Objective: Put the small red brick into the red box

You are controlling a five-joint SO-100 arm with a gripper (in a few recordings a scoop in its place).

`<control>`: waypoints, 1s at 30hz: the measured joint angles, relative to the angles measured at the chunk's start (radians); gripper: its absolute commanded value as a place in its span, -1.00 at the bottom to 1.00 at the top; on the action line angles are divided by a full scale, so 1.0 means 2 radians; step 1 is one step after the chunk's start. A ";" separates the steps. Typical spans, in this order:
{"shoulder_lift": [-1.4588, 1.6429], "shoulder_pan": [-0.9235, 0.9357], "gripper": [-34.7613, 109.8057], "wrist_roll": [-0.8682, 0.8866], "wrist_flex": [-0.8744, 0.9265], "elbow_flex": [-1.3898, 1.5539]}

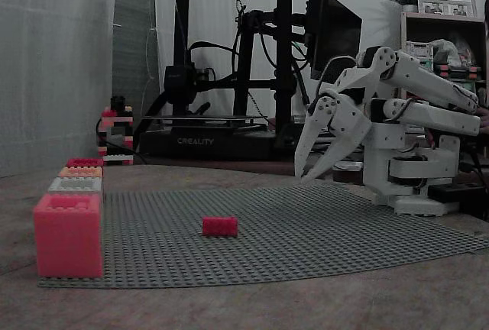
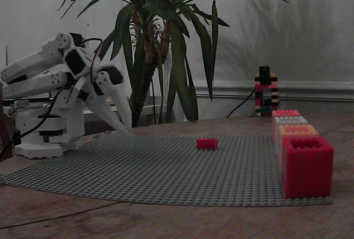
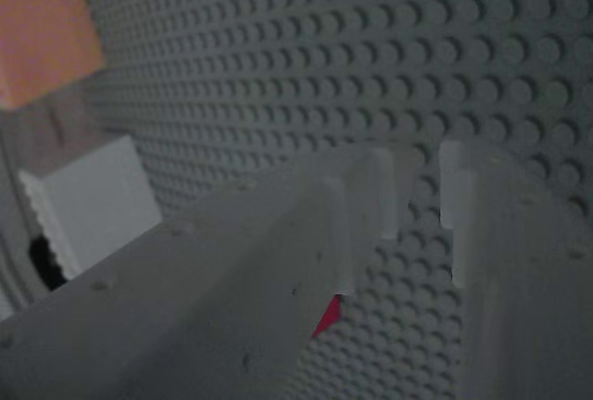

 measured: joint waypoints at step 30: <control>-0.522 -0.059 -0.24 -0.355 -0.110 -0.362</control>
